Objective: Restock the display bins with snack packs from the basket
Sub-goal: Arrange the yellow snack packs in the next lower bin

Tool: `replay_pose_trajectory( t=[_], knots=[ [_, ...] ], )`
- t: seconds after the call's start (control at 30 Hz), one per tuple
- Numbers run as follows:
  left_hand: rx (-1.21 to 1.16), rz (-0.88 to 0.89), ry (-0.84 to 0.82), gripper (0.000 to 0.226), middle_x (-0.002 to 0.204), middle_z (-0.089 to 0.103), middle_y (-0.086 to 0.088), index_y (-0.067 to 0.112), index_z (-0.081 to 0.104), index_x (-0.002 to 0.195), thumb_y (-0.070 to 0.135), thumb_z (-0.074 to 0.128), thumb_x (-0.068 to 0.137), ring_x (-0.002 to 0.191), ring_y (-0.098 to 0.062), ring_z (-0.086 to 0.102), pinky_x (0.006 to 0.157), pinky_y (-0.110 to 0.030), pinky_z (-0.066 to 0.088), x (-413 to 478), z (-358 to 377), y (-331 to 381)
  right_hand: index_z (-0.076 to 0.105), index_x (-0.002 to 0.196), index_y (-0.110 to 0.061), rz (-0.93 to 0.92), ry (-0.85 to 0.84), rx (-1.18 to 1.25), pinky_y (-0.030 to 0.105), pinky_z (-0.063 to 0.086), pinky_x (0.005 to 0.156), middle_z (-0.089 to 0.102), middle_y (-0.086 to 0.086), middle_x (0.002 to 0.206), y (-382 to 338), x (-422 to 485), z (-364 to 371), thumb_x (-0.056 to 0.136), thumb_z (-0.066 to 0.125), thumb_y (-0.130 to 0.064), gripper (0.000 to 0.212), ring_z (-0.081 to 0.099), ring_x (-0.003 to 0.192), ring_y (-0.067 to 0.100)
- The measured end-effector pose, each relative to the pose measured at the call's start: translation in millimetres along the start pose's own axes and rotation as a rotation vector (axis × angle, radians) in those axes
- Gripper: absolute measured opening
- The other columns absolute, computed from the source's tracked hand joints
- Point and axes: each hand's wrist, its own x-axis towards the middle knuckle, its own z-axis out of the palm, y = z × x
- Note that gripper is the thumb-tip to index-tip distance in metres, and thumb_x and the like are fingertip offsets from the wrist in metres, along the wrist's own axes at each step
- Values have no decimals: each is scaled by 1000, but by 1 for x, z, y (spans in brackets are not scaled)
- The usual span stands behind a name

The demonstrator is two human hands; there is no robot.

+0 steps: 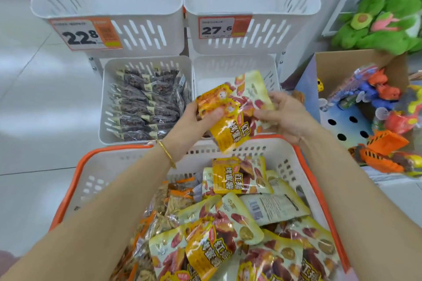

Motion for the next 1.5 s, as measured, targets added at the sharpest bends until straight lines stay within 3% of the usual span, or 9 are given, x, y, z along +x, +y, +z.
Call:
replay_pose_trajectory(
  t=[0.1, 0.27, 0.5, 0.63, 0.73, 0.83, 0.97, 1.13, 1.5],
  knots=[
    [445, 128, 195, 62, 133, 52, -6, 12, 45, 135, 53, 52, 89, 122, -20, 50, 104, -40, 41, 48, -17, -11, 62, 92, -18, -282, 195, -288, 28, 54, 55, 65, -1, 80, -14, 38, 0, 78, 69, 5, 27, 62, 59, 6],
    [1058, 264, 195, 37, 134, 51, -11, 10, 57, 126, 10, 56, 90, 126, -33, 41, 105, -30, 19, 76, -29, -50, 66, 112, -21, -430, 373, -1034, 36, 44, 84, 69, 4, 108, 7, 102, 11, 85, 62, -16, 28, 60, 104, 27],
    [1136, 335, 311, 30, 107, 55, -11, 14, 69, 104, 14, 74, 75, 106, -37, 47, 95, -37, 33, 80, -31, -71, 64, 100, -12, -394, 8, -1000, 32, 40, 77, 66, 5, 103, 64, 163, 44, 83, 62, -6, 19, 58, 99, 28],
    [1168, 363, 290, 26, 101, 56, -13, 15, 72, 92, 11, 80, 67, 98, -40, 48, 84, -46, 45, 83, -24, -67, 52, 131, -12, -268, -160, -982, 31, 35, 99, 53, 9, 131, 70, 173, 32, 86, 67, -11, 48, 48, 120, 26],
    [1179, 398, 329, 34, 100, 55, -13, 14, 69, 99, 11, 78, 67, 95, -39, 49, 82, -46, 46, 90, -15, -63, 43, 140, -15, -221, -151, -999, 33, 32, 107, 43, 12, 140, 73, 177, 30, 88, 66, -20, 58, 41, 130, 27],
    [1195, 394, 350, 41, 102, 55, -14, 14, 66, 107, 11, 77, 68, 95, -39, 49, 82, -46, 46, 95, -11, -62, 43, 141, -14, -138, -152, -883, 14, 42, 84, 46, 2, 135, 76, 176, 33, 90, 63, -19, 55, 50, 116, 23],
    [1218, 335, 401, 25, 103, 54, -14, 11, 66, 98, 9, 73, 74, 98, -38, 47, 81, -45, 41, 99, -10, -57, 55, 131, -13, -157, -111, -850, 32, 41, 96, 51, 8, 137, 74, 173, 40, 90, 61, -10, 41, 50, 121, 26],
    [1237, 318, 351, 23, 109, 56, -7, 13, 59, 103, 12, 66, 81, 103, -33, 44, 84, -41, 39, 98, -18, -56, 56, 126, -12, -164, -115, -798, 27, 38, 87, 54, 10, 131, 71, 169, 39, 92, 58, -9, 34, 46, 95, 18],
    [1154, 191, 289, 11, 108, 50, -6, 15, 65, 94, 13, 64, 84, 107, -30, 38, 89, -33, 35, 89, -23, -59, 28, 142, -18, 0, -315, -962, 28, 33, 93, 32, 15, 137, 68, 159, 46, 89, 63, -17, 63, 43, 120, 31]
  ],
)
